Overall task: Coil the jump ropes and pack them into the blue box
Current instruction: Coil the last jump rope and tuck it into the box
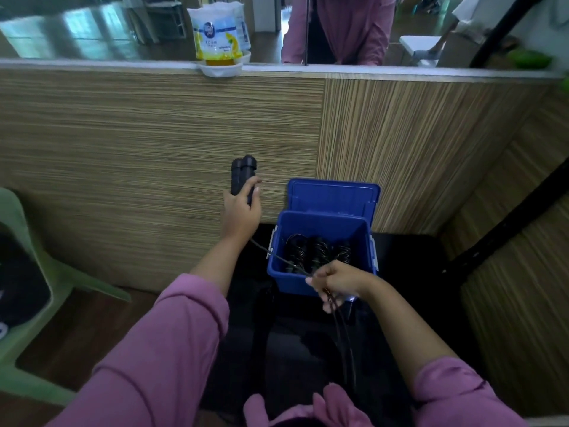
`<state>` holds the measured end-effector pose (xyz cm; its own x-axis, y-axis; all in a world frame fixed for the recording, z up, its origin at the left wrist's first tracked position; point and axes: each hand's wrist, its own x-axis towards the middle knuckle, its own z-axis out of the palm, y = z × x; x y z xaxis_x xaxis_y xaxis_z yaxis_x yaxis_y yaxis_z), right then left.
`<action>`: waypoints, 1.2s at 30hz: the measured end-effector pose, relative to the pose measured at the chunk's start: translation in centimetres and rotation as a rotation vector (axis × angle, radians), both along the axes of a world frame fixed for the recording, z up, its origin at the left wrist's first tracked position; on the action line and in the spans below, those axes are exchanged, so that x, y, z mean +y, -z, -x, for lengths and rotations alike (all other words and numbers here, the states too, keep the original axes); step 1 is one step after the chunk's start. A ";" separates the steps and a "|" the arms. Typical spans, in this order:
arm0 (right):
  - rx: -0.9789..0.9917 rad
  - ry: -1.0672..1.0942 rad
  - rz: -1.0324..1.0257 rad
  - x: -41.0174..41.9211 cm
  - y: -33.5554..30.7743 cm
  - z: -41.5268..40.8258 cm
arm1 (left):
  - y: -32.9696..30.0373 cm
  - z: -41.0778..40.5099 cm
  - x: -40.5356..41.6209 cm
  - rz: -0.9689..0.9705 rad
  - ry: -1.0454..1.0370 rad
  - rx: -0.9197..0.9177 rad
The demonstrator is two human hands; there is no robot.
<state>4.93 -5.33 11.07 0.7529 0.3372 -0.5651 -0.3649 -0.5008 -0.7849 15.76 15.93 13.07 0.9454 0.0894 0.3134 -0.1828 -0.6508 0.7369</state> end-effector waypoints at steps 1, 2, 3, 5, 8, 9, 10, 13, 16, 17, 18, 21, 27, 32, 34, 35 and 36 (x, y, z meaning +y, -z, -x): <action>-0.005 0.021 0.006 -0.3 0.2 0.0 | 0.1 0.1 0.4 -0.033 0.010 -0.015; -0.062 0.069 0.033 -0.5 0.3 0.0 | 0.2 0.2 0.8 -0.068 0.021 -0.017; -0.167 0.131 0.098 -0.7 0.4 -0.2 | 0.4 0.3 1.0 -0.107 0.027 -0.010; -0.423 0.233 0.269 -0.8 0.3 -0.8 | 0.9 0.6 1.1 -0.211 0.043 0.018; -0.647 0.257 0.369 -0.7 -0.2 -1.3 | 1.3 1.0 1.0 -0.358 0.111 0.040; -0.681 0.239 0.380 -0.7 -0.3 -1.4 | 1.4 1.0 1.0 -0.422 0.143 0.030; -0.709 0.221 0.390 -0.7 -0.5 -1.4 | 1.4 1.0 1.0 -0.488 0.176 0.018; -0.838 0.219 0.449 -0.5 -1.5 -1.5 | 1.2 1.3 0.7 -0.639 0.265 -0.014; -0.999 0.215 0.512 -0.2 -3.1 -2.0 | 1.8 1.7 0.3 -0.723 0.373 -0.060; -1.014 0.205 0.515 -0.3 -3.6 -2.2 | 2.1 1.8 0.3 -0.733 0.406 -0.081; -1.005 0.193 0.503 -0.4 -4.1 -2.4 | 2.4 1.9 0.2 -0.741 0.435 -0.098; -0.944 0.126 0.442 -1.1 -5.1 -3.2 | 2.5 2.3 0.2 -0.751 0.529 -0.125; -0.791 0.025 0.307 -2.3 -7.2 -4.6 | 1.9 4.3 -1.1 -0.719 0.707 -0.110; -0.677 0.007 0.280 -3.2 -5.9 -5.8 | 2.1 5.5 -2.0 -0.701 0.794 -0.160; -0.635 -0.010 0.247 -3.7 -5.2 -6.2 | 2.1 6.1 -2.3 -0.635 0.837 -0.204; -0.598 -0.019 0.217 -3.9 -4.8 -6.3 | 2.1 6.3 -2.4 -0.592 0.858 -0.236; -0.552 -0.020 0.175 -4.2 -4.4 -6.3 | 2.1 6.4 -2.5 -0.563 0.873 -0.274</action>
<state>11.26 -9.50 15.50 0.9464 0.2913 -0.1394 0.0857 -0.6427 -0.7613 9.34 13.45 10.93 0.5040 -0.8064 0.3095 -0.8622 -0.4487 0.2351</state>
